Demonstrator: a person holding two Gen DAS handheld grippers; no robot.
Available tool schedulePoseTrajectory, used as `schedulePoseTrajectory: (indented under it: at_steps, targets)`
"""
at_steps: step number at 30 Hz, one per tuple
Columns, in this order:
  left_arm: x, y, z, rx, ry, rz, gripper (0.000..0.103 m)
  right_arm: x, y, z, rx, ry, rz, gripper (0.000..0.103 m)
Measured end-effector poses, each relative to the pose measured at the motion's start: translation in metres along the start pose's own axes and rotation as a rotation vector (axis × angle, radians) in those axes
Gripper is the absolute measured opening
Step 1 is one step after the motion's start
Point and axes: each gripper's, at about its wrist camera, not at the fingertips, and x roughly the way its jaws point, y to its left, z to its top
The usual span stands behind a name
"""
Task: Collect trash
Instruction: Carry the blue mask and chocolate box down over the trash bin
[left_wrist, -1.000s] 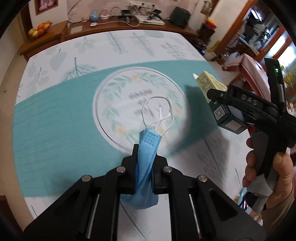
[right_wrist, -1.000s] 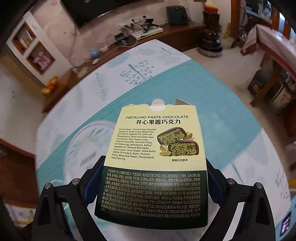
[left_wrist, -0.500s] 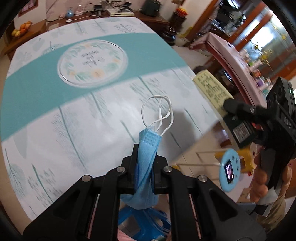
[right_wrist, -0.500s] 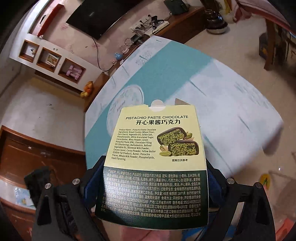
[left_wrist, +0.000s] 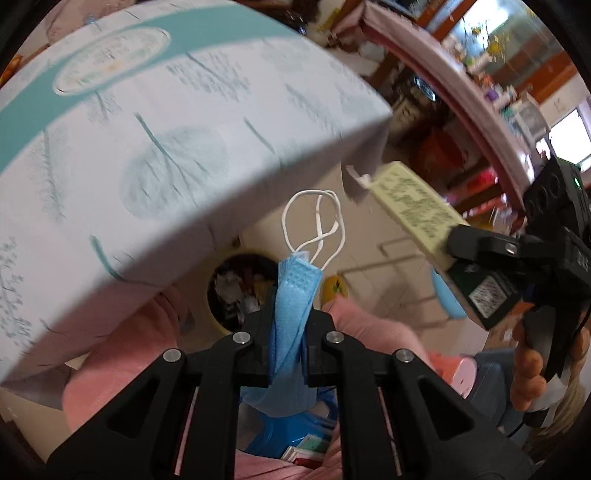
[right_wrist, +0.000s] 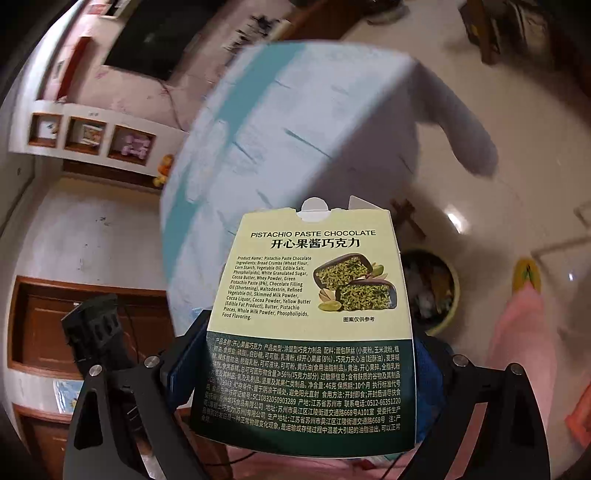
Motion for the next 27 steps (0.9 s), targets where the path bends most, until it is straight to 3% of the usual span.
schedulePoseTrajectory:
  at_steps: [7, 15, 21, 27]
  targets:
    - [0.073, -0.019, -0.031, 0.099, 0.092, 0.068, 0.007, 0.078, -0.077, -0.008, 0.115, 0.123, -0.072, 0.095]
    - [0.162, 0.001, -0.046, 0.083, 0.173, 0.081, 0.007, 0.172, -0.155, -0.009, 0.284, 0.220, -0.062, 0.095]
    - [0.221, 0.017, -0.051, 0.065, 0.231, 0.115, 0.007, 0.218, -0.201, -0.012, 0.418, 0.251, -0.053, 0.096]
    - [0.247, 0.025, -0.042, 0.076, 0.242, 0.151, 0.008, 0.243, -0.228, -0.005, 0.509, 0.261, -0.048, 0.096]
